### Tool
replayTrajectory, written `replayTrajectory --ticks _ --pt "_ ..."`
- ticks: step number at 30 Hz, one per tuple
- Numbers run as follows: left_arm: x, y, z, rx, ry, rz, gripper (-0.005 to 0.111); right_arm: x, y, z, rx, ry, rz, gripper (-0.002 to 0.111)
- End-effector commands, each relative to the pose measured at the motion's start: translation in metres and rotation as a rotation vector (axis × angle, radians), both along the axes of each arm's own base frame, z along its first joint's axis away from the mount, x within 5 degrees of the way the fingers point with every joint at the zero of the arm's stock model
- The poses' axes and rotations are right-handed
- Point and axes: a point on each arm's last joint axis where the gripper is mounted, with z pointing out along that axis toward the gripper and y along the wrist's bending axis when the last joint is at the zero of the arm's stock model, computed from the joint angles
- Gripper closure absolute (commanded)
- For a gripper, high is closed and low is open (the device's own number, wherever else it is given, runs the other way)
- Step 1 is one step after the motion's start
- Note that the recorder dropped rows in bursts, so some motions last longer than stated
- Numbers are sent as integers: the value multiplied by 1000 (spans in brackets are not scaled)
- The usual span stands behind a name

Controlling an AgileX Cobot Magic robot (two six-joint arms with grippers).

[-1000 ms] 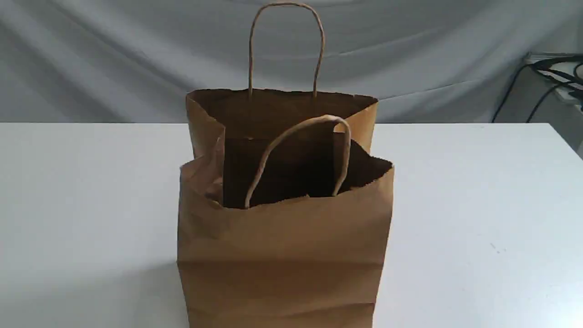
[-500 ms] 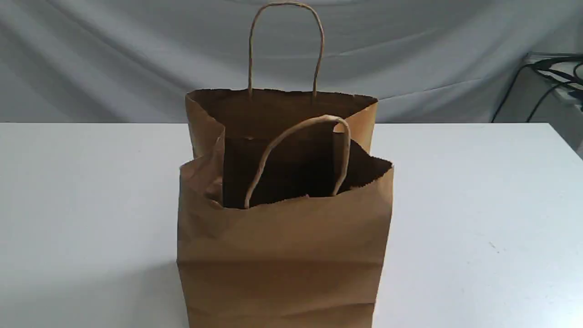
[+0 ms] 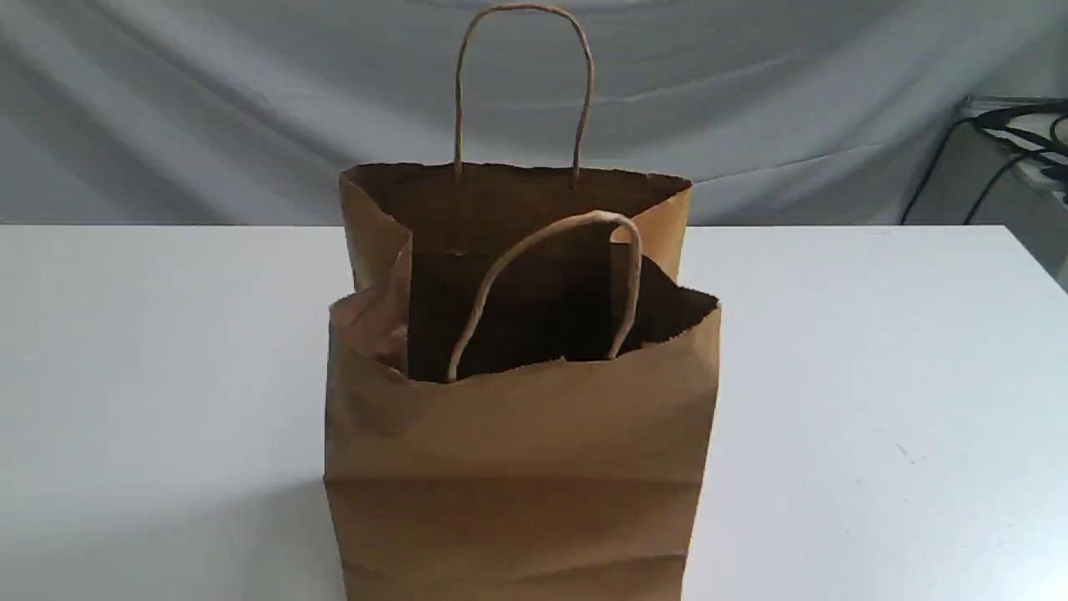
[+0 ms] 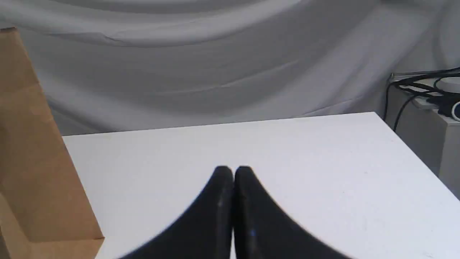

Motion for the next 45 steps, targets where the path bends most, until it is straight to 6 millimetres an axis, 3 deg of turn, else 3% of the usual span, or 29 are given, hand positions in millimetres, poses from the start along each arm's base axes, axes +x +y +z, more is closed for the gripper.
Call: replayTrajectory --ticks 1,6,10,14,20,31,36,45 --pt "2 2 -2 -63 -7 25 107 0 0 -1 3 5 -6 108" --pt "18 18 -26 -285 -61 212 107 0 0 -1 3 5 -6 108" --pt "18 36 -66 -517 -64 398 107 0 0 -1 6 5 -6 108" --pt "8 41 -93 -526 -98 441 107 0 0 -1 6 5 -6 108" --pt "4 42 -98 -398 -166 450 107 0 0 -1 6 5 -6 108" --pt "4 41 -98 -348 -186 449 107 0 0 -1 6 5 -6 108" --pt "6 38 -112 -263 -188 420 107 0 0 -1 6 5 -6 108" --pt "9 35 -133 -288 -87 397 107 0 0 -1 3 5 -6 108"
